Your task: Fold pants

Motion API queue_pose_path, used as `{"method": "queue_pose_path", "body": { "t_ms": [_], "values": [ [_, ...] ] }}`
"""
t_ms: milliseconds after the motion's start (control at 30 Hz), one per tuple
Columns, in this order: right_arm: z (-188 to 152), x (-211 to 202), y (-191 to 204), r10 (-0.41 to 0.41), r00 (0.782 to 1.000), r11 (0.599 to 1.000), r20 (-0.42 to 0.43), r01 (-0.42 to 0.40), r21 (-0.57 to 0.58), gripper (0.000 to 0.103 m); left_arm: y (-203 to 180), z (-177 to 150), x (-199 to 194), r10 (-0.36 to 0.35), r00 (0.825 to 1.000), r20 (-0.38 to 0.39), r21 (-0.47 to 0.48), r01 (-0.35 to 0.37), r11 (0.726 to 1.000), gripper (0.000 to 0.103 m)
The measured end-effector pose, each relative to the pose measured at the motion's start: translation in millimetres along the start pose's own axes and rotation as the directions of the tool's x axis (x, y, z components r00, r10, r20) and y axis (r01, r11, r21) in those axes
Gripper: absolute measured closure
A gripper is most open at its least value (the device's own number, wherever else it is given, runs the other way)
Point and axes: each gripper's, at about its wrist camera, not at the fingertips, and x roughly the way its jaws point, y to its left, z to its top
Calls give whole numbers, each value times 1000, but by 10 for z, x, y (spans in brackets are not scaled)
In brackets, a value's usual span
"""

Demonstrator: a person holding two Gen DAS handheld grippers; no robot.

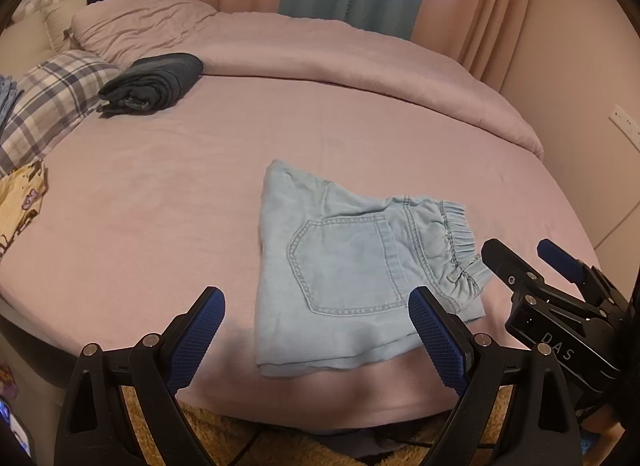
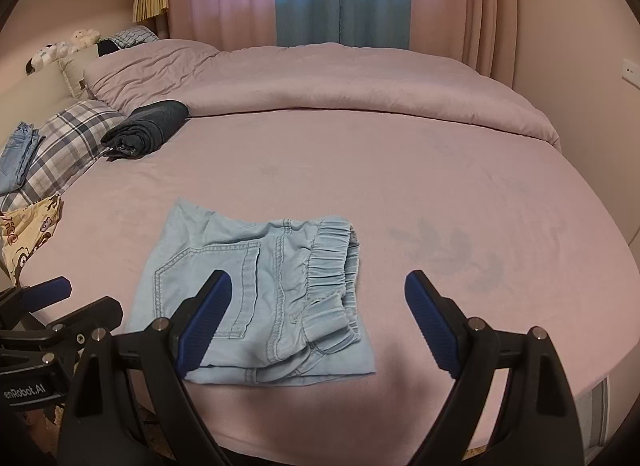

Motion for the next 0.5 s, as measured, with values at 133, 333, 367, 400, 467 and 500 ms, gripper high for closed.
{"method": "queue_pose_path", "body": {
  "t_ms": [133,333,367,400,467,500],
  "values": [
    [0,23,-3,0,1000,1000,-6,0,-5,14,12,6,4,-3,1000,2,-3,3,1000,10],
    [-3,47,-4,0,1000,1000,-13,0,-9,14,12,4,-6,-4,1000,8,-5,4,1000,10],
    [-4,47,-5,0,1000,1000,-13,0,-9,14,18,6,-4,-3,1000,7,-3,3,1000,10],
    [-4,47,-4,0,1000,1000,-14,0,-9,14,15,5,-4,-3,1000,6,-3,3,1000,10],
    [-10,51,3,-1,1000,1000,-14,1,-11,14,12,2,-8,-8,1000,6,-4,8,1000,10],
    [-14,53,9,-2,1000,1000,-15,2,-12,14,10,0,-14,-10,1000,8,-4,10,1000,10]
  ]
}}
